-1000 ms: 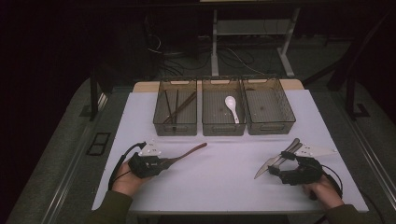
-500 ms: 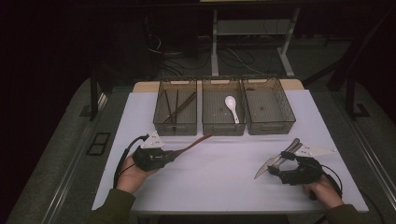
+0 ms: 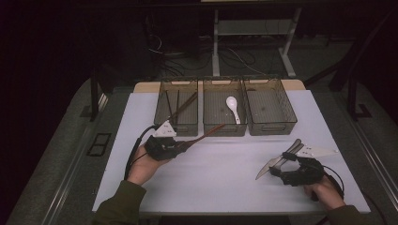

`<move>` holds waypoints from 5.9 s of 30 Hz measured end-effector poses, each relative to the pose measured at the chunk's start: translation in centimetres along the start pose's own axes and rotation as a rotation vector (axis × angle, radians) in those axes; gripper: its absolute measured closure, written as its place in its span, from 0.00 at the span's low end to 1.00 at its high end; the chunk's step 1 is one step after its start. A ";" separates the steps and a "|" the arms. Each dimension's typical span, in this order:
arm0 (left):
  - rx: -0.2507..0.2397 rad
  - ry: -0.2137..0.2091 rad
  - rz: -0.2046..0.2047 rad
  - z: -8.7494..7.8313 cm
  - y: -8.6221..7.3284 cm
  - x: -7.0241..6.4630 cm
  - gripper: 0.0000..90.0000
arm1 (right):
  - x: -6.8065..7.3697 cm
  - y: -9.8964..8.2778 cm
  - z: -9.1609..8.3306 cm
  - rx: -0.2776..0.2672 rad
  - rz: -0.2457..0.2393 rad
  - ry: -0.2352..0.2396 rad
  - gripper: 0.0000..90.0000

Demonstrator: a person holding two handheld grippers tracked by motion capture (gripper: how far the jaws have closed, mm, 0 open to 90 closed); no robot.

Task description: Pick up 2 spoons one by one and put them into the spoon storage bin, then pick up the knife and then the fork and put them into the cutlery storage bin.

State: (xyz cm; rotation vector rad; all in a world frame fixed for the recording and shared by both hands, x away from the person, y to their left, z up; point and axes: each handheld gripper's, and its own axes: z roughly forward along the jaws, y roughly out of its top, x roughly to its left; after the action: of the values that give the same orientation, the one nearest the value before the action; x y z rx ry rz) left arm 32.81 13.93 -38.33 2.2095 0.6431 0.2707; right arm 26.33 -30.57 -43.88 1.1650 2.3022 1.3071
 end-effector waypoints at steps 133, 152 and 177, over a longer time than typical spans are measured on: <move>-0.142 0.010 -0.099 -0.1 -6.8 -3.2 0.00 | -0.3 0.6 -0.8 -0.022 0.001 -0.067 0.17; -0.140 -0.005 -0.091 0.3 -7.0 -3.4 0.00 | -3.4 2.4 -1.8 0.076 0.020 -0.116 0.43; -0.132 -0.013 -0.080 0.3 -6.9 -3.6 0.00 | -6.6 2.0 0.8 0.251 -0.020 -0.142 0.99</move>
State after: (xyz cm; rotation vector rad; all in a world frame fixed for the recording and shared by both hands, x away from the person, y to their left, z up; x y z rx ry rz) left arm 27.44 15.64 -43.72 2.0531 0.6855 0.2501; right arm 32.14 -34.44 -43.82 1.2617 2.4151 0.9149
